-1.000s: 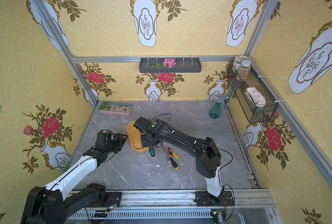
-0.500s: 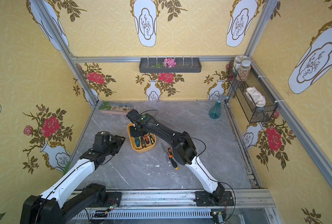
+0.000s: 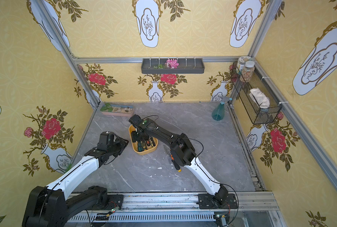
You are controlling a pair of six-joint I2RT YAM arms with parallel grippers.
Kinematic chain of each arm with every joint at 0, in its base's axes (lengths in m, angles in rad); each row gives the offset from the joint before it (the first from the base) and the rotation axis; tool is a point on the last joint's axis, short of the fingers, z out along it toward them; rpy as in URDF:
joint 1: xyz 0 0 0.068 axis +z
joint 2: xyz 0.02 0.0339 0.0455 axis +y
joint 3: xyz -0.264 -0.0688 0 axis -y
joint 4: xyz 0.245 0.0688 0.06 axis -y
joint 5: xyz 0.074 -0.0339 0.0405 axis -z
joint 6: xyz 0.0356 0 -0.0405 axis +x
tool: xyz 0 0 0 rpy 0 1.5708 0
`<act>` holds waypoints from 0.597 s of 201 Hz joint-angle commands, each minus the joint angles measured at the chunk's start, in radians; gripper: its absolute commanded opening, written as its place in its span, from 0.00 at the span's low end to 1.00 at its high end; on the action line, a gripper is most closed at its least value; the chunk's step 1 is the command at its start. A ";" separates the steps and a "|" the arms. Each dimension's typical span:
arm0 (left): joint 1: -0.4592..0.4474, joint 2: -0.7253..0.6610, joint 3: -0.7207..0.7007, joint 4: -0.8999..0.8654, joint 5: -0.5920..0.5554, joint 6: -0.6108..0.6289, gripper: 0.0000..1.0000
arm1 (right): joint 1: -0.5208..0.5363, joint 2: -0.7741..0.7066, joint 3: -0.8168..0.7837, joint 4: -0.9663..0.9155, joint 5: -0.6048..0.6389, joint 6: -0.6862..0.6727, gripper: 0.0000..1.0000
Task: Put the screwdriver on the desktop into the storage box
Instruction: Place the screwdriver in the storage box.
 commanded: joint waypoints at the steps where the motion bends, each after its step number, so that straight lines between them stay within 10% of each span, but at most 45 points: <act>1: 0.000 0.030 0.009 0.051 0.021 0.052 0.45 | -0.014 -0.097 -0.045 0.034 0.018 0.006 0.63; 120: -0.002 0.311 0.141 0.052 0.024 0.214 0.28 | -0.074 -0.613 -0.708 0.134 0.129 0.069 0.61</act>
